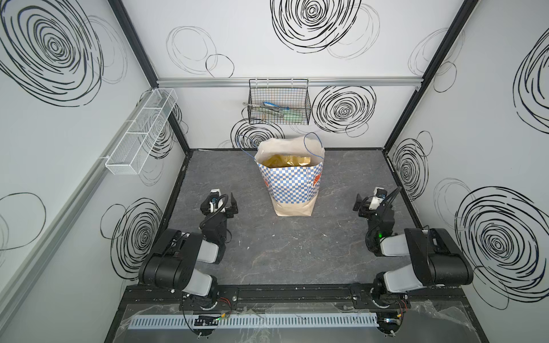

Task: Take the snacks out of the paper bag

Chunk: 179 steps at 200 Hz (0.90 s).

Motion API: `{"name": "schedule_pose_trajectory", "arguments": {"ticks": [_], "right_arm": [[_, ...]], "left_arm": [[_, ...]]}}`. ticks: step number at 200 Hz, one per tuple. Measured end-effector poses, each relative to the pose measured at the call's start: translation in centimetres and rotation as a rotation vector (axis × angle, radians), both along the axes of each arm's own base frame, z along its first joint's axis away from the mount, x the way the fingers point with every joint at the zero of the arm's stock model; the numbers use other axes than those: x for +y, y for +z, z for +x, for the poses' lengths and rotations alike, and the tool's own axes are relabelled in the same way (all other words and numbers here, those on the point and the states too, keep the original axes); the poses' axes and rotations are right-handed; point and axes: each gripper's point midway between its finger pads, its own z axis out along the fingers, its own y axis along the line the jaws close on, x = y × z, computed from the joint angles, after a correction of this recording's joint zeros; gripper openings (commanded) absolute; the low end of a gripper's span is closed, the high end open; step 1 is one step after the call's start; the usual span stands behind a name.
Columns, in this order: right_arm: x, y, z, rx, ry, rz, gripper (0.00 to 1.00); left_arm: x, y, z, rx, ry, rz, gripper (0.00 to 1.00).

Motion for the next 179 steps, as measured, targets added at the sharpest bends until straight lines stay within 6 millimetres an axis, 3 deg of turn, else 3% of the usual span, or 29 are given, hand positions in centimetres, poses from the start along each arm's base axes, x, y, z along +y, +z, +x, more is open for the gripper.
{"name": "schedule_pose_trajectory", "arguments": {"ticks": [179], "right_arm": [[0.18, 0.4, -0.13, 0.004, 0.004, -0.003, 1.0]], "left_arm": [[0.44, -0.16, 0.13, 0.005, -0.017, -0.011, 0.96]]}}
